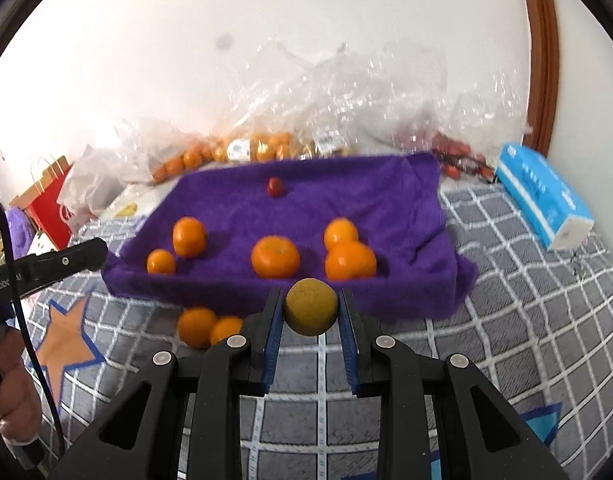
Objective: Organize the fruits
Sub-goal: 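Lift and carry both yellow-green fruits over the towel with both tools, then lower both yellow-green fruits onto the towel and open both tools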
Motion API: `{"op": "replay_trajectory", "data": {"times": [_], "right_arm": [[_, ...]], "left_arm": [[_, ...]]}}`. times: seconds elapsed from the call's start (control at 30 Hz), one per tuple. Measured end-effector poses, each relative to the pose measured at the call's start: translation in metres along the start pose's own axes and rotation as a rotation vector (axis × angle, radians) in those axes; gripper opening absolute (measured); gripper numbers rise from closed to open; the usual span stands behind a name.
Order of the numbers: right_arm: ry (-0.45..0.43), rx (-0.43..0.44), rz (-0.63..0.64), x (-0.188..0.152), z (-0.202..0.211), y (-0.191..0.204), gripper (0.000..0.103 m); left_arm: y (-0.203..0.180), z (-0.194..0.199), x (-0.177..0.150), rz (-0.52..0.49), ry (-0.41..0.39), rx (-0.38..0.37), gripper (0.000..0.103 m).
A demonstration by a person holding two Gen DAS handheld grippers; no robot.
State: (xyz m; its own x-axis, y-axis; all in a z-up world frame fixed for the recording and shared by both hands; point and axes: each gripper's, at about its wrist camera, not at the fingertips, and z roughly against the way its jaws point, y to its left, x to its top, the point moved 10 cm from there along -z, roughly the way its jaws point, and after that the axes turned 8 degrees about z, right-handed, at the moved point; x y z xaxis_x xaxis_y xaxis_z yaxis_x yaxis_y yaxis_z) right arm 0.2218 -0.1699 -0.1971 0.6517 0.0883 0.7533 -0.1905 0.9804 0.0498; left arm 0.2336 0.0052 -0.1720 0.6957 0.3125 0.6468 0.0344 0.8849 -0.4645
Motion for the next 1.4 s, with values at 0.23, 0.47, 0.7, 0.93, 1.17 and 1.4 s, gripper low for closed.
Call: {"op": "replay_trajectory", "data": {"times": [0.23, 0.47, 0.7, 0.93, 1.17, 1.4], "right_arm": [[-0.007, -0.002, -0.007, 0.010, -0.002, 0.000, 0.027], [-0.040, -0.017, -0.022, 0.036, -0.009, -0.005, 0.027], [-0.050, -0.035, -0.028, 0.052, -0.023, -0.013, 0.027], [-0.078, -0.043, -0.046, 0.068, -0.035, -0.018, 0.027], [-0.057, -0.026, -0.025, 0.058, -0.059, -0.013, 0.027], [-0.075, -0.032, -0.022, 0.059, -0.064, -0.021, 0.027]], "left_arm": [[-0.005, 0.000, 0.018, 0.013, -0.034, -0.015, 0.023], [-0.015, -0.012, 0.031, -0.031, -0.059, 0.005, 0.023], [-0.015, -0.031, 0.045, -0.008, -0.063, 0.002, 0.023], [-0.007, -0.052, 0.049, 0.013, -0.051, 0.007, 0.023], [0.008, -0.070, 0.037, 0.039, -0.035, 0.011, 0.023], [0.015, -0.077, 0.038, 0.055, -0.053, 0.011, 0.023]]}}
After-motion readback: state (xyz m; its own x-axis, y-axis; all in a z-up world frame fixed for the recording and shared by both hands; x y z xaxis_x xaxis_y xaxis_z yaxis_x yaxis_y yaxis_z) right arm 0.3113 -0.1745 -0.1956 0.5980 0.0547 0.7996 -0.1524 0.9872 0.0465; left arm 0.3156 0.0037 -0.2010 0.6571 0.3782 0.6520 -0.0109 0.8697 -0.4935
